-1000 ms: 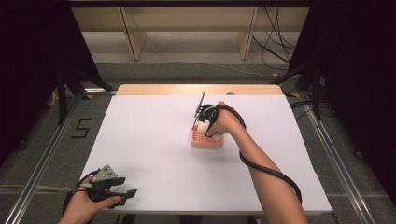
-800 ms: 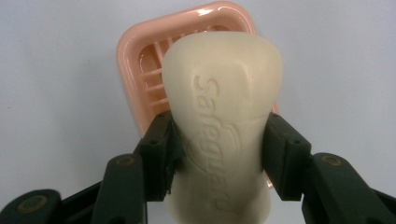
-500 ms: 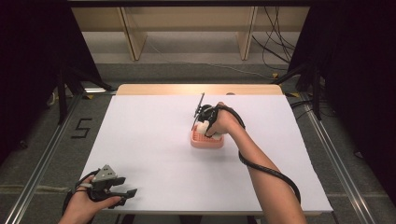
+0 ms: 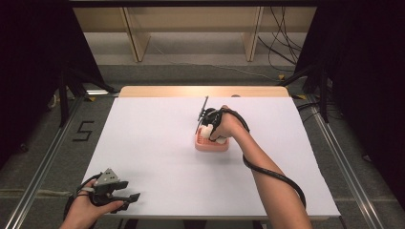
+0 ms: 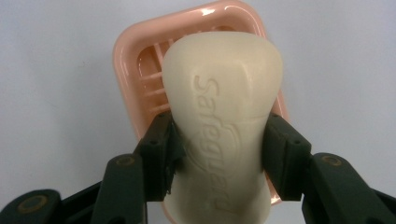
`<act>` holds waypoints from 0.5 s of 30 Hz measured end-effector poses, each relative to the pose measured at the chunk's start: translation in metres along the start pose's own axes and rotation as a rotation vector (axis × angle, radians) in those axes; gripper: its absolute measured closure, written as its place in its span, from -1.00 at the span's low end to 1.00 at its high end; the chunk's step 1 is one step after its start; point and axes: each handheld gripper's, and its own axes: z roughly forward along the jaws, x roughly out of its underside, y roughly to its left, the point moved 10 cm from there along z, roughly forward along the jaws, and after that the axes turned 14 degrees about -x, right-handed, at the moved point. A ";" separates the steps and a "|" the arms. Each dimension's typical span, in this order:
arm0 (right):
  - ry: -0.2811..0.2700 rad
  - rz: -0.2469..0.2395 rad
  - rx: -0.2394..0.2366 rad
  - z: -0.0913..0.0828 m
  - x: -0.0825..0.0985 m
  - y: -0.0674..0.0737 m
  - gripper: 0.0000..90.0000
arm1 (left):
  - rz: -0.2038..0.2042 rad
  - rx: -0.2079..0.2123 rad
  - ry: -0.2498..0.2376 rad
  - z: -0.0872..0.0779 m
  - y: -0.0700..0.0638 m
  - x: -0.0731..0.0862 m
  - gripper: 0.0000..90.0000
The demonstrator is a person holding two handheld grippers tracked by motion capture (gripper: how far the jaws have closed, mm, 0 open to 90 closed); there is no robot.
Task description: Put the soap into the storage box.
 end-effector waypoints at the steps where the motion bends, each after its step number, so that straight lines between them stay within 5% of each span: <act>1: -0.001 0.001 0.004 0.001 0.000 -0.001 0.12 | 0.003 0.001 0.001 0.000 0.000 0.000 -0.28; 6: -0.001 -0.024 0.006 0.005 0.001 -0.005 0.12 | 0.002 -0.013 0.005 0.001 0.001 0.001 -0.28; 13: -0.005 0.010 0.003 0.007 0.003 -0.005 0.09 | 0.000 -0.007 0.002 0.001 0.000 0.001 -0.28; 14: -0.011 0.045 -0.004 0.006 0.002 -0.002 0.07 | 0.000 -0.007 0.002 0.001 0.000 0.001 -0.28; 15: -0.024 0.008 0.003 0.004 0.000 -0.005 0.04 | 0.002 -0.014 0.003 0.002 0.001 0.001 -0.28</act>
